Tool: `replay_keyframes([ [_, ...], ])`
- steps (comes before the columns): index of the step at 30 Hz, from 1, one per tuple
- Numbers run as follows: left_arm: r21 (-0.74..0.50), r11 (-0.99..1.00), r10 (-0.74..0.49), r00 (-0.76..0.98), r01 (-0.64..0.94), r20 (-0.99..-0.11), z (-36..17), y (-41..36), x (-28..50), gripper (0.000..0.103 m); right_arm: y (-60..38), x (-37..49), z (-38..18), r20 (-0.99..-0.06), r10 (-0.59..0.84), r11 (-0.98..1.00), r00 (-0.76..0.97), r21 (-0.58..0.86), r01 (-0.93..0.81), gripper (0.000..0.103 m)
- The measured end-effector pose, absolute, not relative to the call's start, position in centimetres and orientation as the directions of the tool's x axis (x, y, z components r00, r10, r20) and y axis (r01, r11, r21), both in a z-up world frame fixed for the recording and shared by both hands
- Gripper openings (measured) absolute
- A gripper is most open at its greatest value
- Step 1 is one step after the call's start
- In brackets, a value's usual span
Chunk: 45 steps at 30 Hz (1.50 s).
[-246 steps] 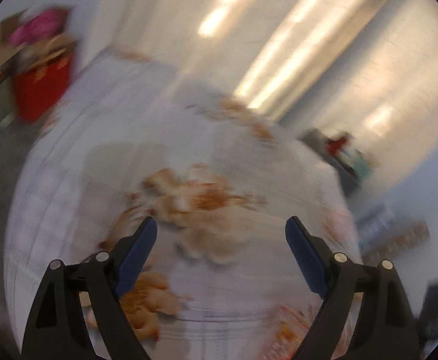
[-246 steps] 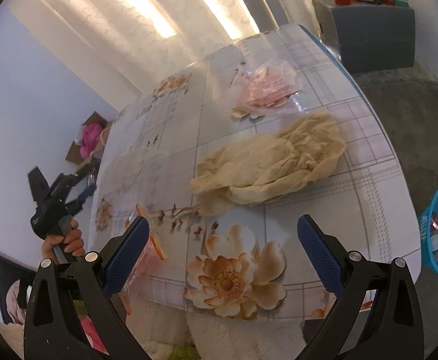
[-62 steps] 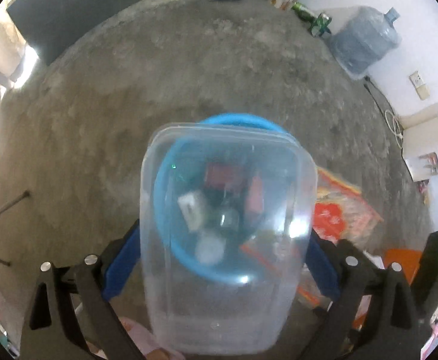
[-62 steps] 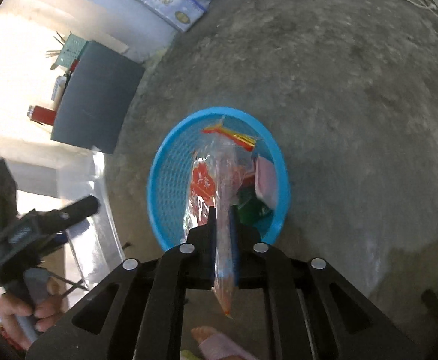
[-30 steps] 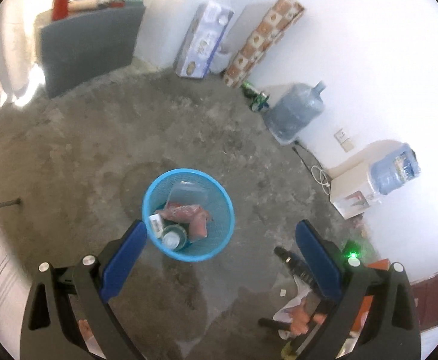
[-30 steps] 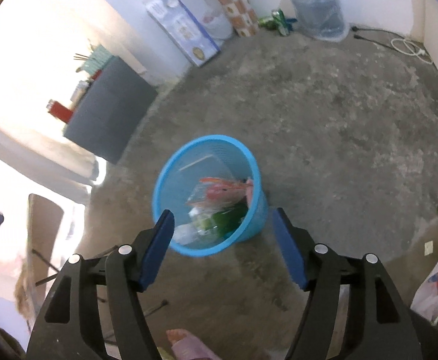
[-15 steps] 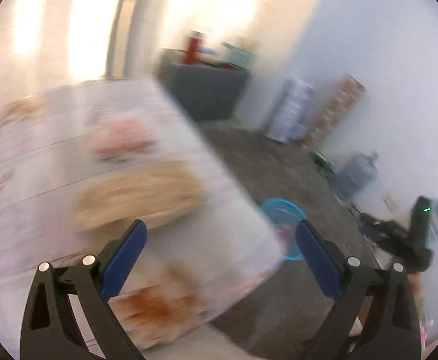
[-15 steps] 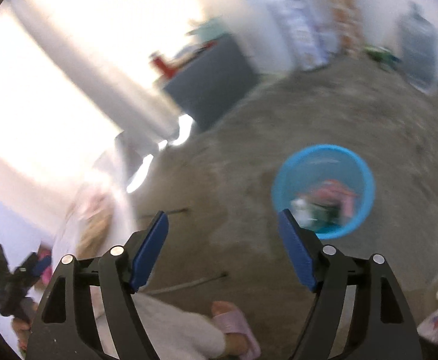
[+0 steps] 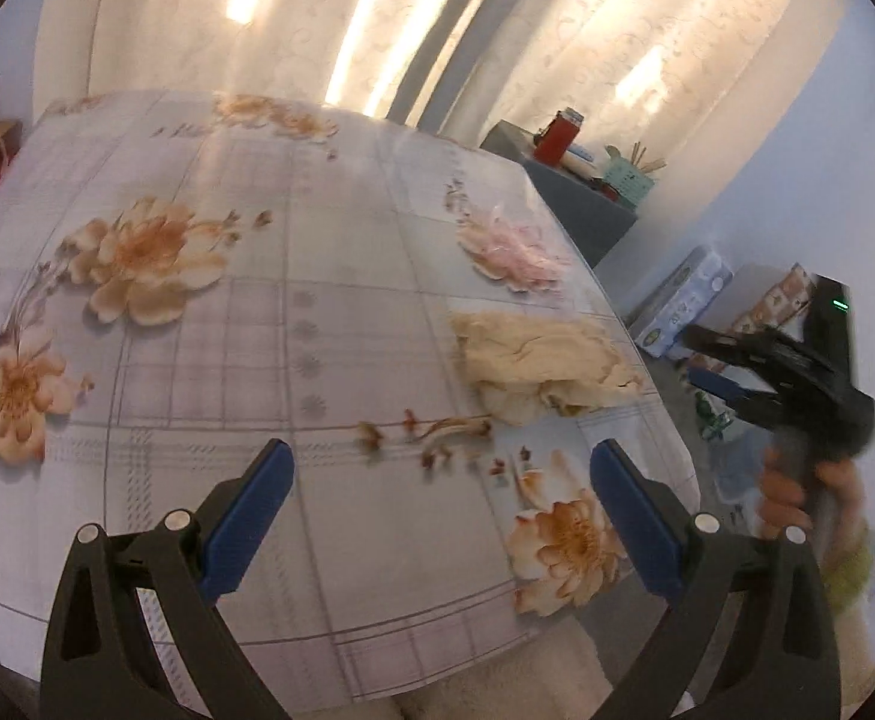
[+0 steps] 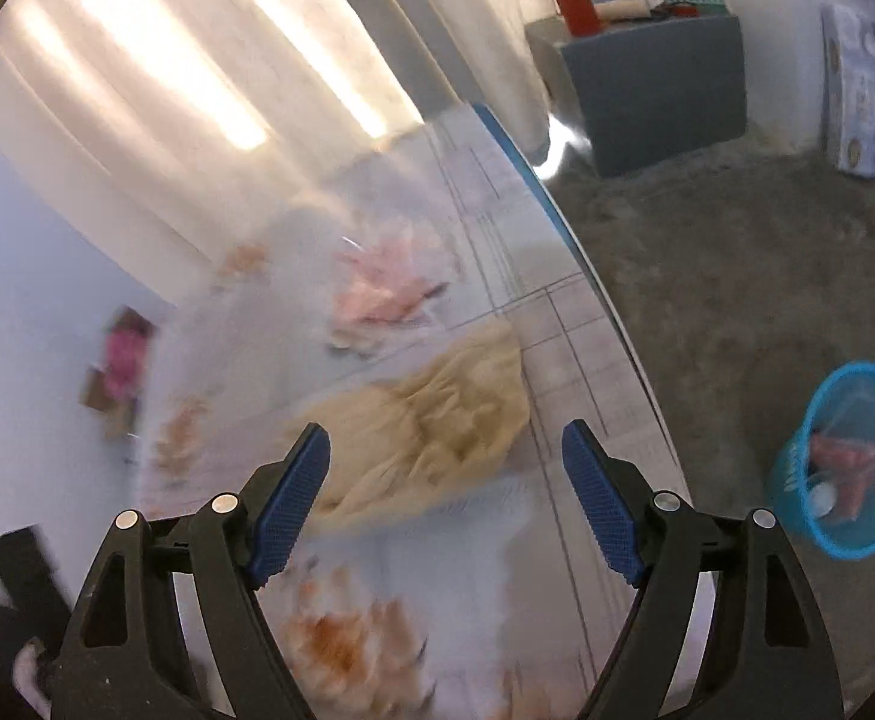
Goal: Collect trash
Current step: 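Move both tools back toward the table, then grasp the beige cloth with the left tool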
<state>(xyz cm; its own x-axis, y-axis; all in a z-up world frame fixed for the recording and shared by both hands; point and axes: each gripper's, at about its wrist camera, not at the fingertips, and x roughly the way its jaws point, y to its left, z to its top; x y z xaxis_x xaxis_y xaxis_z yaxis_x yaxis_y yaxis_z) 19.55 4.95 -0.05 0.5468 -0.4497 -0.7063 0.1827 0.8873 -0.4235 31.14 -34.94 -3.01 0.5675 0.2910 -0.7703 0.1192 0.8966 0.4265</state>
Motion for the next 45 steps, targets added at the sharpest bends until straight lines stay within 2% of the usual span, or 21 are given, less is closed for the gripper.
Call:
replay_keyframes([
  [4, -0.447, 0.873, -0.474, 0.547, 0.193, -0.690, -0.3, 5.8, 19.3, 0.097, -33.6, 33.7, -5.4, -0.815, 0.278, 0.909, 0.509, 0.394, 0.134, 0.073],
  [10, -0.459, 0.866, -0.484, 0.560, 0.197, -0.673, -0.2, 7.7, 18.9, 0.097, -28.7, 34.0, -6.3, -0.822, 0.358, 0.918, 0.443, 0.397, -0.004, 0.073],
  [21, -0.441, 0.883, -0.446, 0.576, 0.161, -0.684, -0.1, 9.4, 17.7, 0.097, -20.6, 32.6, -5.8, -0.731, 0.619, 0.785, 0.286, 0.580, -0.216, 0.074],
  [30, -0.370, 0.906, -0.417, 0.585, 0.206, -0.695, 1.0, 5.9, 21.8, 0.097, -26.8, 30.2, -3.7, -0.689, 0.619, 0.772, 0.377, 0.621, -0.132, 0.074],
  [36, -0.294, 0.910, -0.407, 0.499, 0.291, -0.765, -0.3, 1.4, 26.2, 0.097, -30.7, 28.2, -4.0, -0.673, 0.604, 0.760, 0.426, 0.647, -0.055, 0.074],
  [42, -0.134, 0.935, -0.276, 0.436, 0.328, -0.857, -3.8, -1.6, 28.3, 0.097, -33.8, 26.6, -4.7, -0.672, 0.594, 0.749, 0.443, 0.663, 0.000, 0.074],
  [45, -0.094, 0.938, -0.246, 0.453, 0.332, -0.857, -4.0, -1.9, 28.3, 0.097, -34.4, 26.4, -4.9, -0.669, 0.593, 0.744, 0.448, 0.668, 0.013, 0.074],
])
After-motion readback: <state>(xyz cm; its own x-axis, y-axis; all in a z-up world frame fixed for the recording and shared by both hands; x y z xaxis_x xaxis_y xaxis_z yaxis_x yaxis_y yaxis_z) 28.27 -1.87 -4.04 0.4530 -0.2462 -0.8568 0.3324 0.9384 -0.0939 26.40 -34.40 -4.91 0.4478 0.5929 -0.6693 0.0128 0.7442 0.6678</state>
